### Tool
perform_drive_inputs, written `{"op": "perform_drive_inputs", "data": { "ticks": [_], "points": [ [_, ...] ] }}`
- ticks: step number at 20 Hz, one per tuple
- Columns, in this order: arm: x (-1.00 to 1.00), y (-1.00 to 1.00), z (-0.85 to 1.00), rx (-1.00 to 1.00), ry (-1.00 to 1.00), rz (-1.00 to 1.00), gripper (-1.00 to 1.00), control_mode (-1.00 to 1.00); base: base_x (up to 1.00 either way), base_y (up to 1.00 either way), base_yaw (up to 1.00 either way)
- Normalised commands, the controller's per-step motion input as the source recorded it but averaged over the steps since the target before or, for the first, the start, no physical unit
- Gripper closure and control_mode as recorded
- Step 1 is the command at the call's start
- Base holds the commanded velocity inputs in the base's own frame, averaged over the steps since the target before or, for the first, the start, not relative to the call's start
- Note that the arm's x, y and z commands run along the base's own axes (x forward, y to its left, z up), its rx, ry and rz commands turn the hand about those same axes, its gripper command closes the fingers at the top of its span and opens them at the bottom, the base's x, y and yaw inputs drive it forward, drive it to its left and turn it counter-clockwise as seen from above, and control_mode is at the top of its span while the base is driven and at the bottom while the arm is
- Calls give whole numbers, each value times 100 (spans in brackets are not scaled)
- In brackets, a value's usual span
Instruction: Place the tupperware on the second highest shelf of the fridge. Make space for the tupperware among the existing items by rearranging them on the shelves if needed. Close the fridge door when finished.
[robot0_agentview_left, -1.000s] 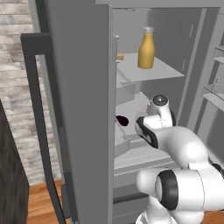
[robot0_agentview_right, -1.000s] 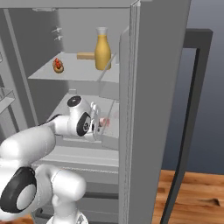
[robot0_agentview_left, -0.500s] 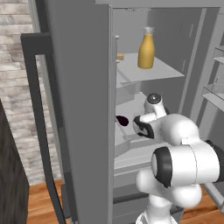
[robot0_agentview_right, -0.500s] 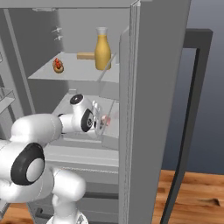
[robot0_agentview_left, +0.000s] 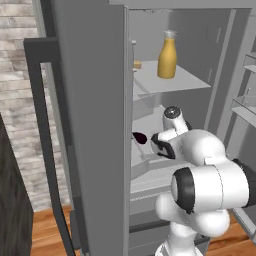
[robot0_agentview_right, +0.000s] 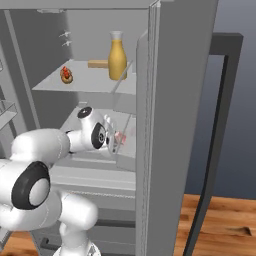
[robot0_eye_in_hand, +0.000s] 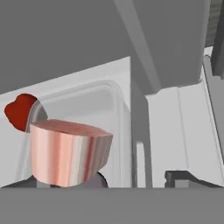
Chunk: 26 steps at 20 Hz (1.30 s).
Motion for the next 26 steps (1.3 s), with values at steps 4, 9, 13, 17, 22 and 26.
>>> {"op": "perform_drive_inputs", "data": {
  "ticks": [4,9,13,17,22,26],
  "points": [
    [-84,0,30,-7,-10,4,-100,-100,0,0,0],
    [-84,4,79,-4,-27,4,-100,-100,0,0,0],
    [-100,-1,61,-1,-5,13,-100,-100,0,0,0],
    [-100,0,54,0,10,22,-100,-100,0,0,0],
    [-93,11,94,1,14,28,-100,-100,0,0,0],
    [-92,30,62,-3,20,48,-100,-100,0,0,0]
  ]
}}
